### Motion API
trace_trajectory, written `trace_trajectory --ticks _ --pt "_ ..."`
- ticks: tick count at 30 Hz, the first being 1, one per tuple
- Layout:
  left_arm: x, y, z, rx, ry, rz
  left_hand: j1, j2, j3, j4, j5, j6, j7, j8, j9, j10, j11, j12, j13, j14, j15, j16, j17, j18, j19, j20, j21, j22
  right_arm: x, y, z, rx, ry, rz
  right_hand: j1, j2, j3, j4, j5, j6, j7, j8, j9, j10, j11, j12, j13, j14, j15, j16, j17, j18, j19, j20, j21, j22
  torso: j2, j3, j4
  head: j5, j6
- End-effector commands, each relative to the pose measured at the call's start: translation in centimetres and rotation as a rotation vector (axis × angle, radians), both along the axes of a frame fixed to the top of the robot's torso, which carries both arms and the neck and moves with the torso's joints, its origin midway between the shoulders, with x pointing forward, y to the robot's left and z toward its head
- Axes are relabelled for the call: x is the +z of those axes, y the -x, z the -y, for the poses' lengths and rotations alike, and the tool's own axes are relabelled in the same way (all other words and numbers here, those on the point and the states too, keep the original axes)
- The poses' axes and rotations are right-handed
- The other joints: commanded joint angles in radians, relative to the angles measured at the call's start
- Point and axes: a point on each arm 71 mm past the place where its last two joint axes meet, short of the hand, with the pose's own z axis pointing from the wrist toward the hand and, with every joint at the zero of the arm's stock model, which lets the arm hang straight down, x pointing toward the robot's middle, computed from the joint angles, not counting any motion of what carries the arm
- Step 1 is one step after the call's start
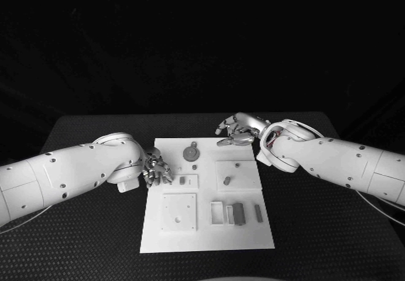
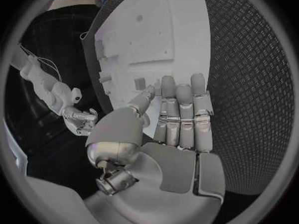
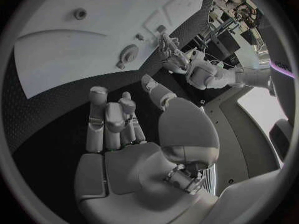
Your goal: Assemble the parts on the task board
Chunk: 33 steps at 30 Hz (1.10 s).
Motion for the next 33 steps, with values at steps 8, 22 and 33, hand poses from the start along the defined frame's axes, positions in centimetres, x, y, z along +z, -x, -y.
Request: trace_trajectory --ticks 8,22,33 --pt "-0.3 0.0 -0.7 0.035 0.031 -0.070 0.009 0.001 -0.001 -0.005 0.003 0.005 -0.001 0.001 0.000 -0.002 -0.006 0.005 0.002 0.002 -0.002 0.005 0.000 0.007 0.001 0.001 0.001 0.004 -0.1 0.0 0.0 0.009 0.005 -0.008 -0.004 -0.007 0.002 0.007 0.003 -0.012 0.019 0.002 -0.002 -0.007 0.001 0.004 -0.001 -0.007 -0.001 -0.004 -0.001 0.038 0.000 -0.004 -0.004 0.018 0.000 0.0003 -0.0007 -0.001 -0.001" --pt "0.2 -0.2 -0.6 0.012 0.017 -0.077 0.018 0.001 0.000 -0.005 0.003 0.005 -0.001 0.000 0.000 -0.003 -0.006 0.005 0.003 0.000 -0.002 0.006 -0.001 0.007 0.000 0.000 0.000 0.007 -0.1 -0.1 0.0 0.007 0.006 -0.009 -0.004 -0.007 0.001 0.007 0.002 -0.012 0.019 0.002 -0.002 -0.008 0.001 0.004 -0.001 -0.007 -0.001 -0.004 -0.001 0.038 0.000 -0.004 -0.004 0.018 0.000 0.0007 0.0003 -0.003 -0.001" --pt "0.3 -0.3 0.2 -0.039 -0.034 -0.045 0.020 -0.001 0.000 -0.005 0.003 0.005 -0.001 0.000 0.000 -0.003 -0.006 0.006 0.003 0.000 -0.002 0.007 -0.001 0.007 0.000 0.000 0.000 0.008 -0.2 -0.1 -0.1 0.008 0.006 -0.011 -0.004 -0.007 0.001 0.007 0.003 -0.012 0.019 0.002 -0.002 -0.008 0.001 0.004 -0.002 -0.007 -0.001 -0.005 -0.001 0.038 0.000 -0.004 -0.004 0.018 0.000 0.0016 0.0001 -0.002 -0.002"
